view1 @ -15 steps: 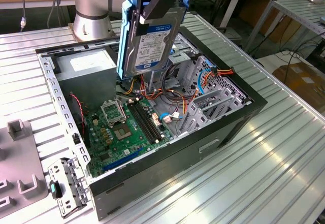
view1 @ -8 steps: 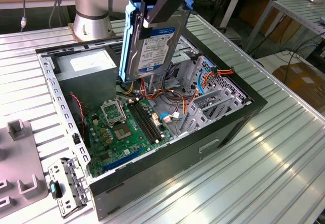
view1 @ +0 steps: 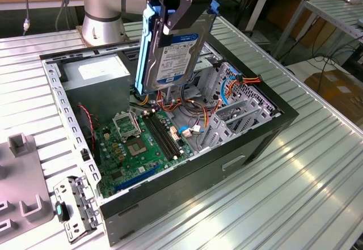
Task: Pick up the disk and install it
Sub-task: 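Insert the disk into the insertion slot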
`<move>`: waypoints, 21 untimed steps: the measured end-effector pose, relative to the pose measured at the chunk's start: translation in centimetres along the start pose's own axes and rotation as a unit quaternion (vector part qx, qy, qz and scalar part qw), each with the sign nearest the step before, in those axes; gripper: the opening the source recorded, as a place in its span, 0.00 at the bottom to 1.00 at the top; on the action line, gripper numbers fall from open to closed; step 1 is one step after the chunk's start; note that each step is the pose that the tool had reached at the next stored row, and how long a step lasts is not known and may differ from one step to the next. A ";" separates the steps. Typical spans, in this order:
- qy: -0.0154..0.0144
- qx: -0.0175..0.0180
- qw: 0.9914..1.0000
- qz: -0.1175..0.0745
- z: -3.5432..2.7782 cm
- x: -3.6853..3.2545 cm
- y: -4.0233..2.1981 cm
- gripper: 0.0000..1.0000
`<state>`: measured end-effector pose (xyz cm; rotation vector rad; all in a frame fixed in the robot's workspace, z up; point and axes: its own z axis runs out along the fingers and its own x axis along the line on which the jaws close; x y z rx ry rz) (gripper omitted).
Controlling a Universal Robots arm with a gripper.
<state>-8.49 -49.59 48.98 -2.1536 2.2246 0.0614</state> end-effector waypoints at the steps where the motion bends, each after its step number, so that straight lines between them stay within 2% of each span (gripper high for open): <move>1: 0.000 0.000 1.000 0.000 0.00 0.02 -0.07 0.37; 11: 0.000 0.000 1.000 0.000 0.07 0.07 -1.14 0.37; 16: 0.000 0.000 1.000 0.000 0.10 0.06 -2.01 0.37; 19: 0.000 0.000 1.000 0.000 0.11 0.13 -2.17 0.37; 21: 0.000 0.000 1.000 0.000 0.11 0.53 -2.19 0.37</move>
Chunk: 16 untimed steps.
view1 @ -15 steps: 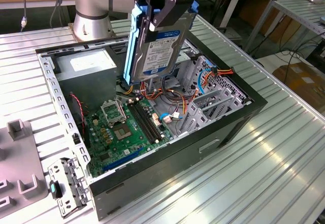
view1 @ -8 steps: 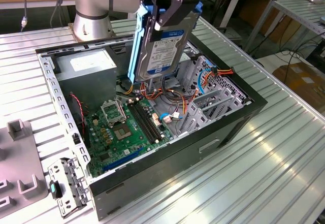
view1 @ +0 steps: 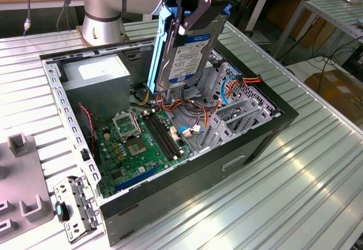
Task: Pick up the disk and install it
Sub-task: 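Insert the disk into the insertion slot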
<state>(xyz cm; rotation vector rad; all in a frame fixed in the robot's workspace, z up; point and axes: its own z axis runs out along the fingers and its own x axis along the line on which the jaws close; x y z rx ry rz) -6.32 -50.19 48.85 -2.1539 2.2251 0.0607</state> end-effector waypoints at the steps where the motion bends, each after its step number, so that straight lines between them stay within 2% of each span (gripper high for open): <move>1: 0.000 0.000 1.000 0.000 0.00 0.14 -0.01 0.37; 5: 0.000 0.000 1.000 0.000 -0.05 1.42 -0.05 0.37; 9: 0.000 0.000 1.000 0.000 -0.08 2.24 -0.09 0.37; 16: 0.000 0.000 1.000 0.000 -0.08 2.60 -0.38 0.37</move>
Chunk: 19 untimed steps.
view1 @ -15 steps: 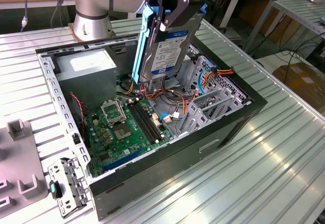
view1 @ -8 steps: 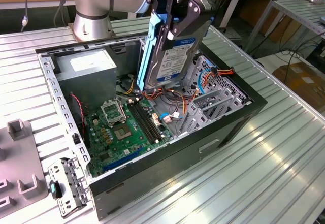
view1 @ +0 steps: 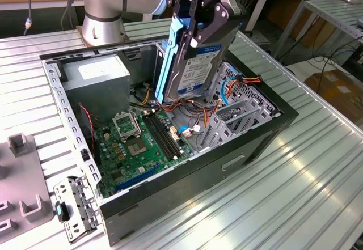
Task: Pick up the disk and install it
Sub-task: 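Insert the disk into the insertion slot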
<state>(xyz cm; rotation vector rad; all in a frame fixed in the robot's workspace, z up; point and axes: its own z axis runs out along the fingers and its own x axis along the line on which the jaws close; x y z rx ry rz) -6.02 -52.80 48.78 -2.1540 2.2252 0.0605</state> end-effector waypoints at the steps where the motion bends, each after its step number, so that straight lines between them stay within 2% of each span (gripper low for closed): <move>1: 0.000 0.000 1.000 0.000 0.00 0.02 -0.15 0.37; 13: 0.000 0.000 1.000 0.000 0.04 0.05 -1.86 0.37; 19: 0.000 0.000 1.000 0.000 0.04 0.03 -2.21 0.37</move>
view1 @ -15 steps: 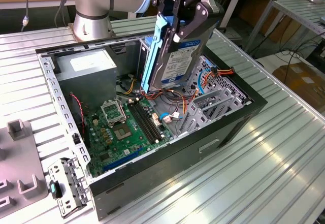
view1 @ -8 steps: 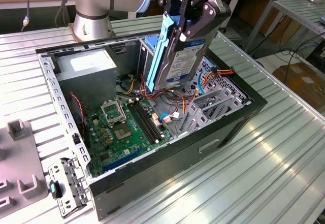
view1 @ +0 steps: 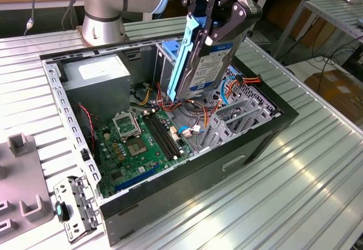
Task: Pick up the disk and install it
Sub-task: 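Insert the disk into the insertion slot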
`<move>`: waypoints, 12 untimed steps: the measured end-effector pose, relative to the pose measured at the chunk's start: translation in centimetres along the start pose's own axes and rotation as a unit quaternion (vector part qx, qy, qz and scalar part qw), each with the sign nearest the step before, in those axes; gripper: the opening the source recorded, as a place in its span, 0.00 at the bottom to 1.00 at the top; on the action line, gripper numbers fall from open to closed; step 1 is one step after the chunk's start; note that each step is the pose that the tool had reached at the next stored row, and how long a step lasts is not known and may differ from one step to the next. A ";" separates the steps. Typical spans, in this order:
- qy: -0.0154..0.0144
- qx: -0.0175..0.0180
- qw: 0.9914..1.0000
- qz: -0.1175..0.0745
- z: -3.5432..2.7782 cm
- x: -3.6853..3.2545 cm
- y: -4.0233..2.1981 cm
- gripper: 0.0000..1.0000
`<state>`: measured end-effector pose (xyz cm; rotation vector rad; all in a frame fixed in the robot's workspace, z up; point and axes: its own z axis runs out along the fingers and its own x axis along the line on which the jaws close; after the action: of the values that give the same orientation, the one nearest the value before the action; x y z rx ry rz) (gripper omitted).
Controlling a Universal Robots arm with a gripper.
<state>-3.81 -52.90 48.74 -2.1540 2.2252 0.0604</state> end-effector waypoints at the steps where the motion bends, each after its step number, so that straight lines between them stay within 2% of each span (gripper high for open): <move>1: 0.000 0.000 1.000 0.000 0.00 0.00 -0.03 0.37; 12: 0.000 0.000 1.000 0.000 0.00 0.16 -0.06 0.37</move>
<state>-3.76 -53.07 48.73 -2.1542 2.2250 0.0605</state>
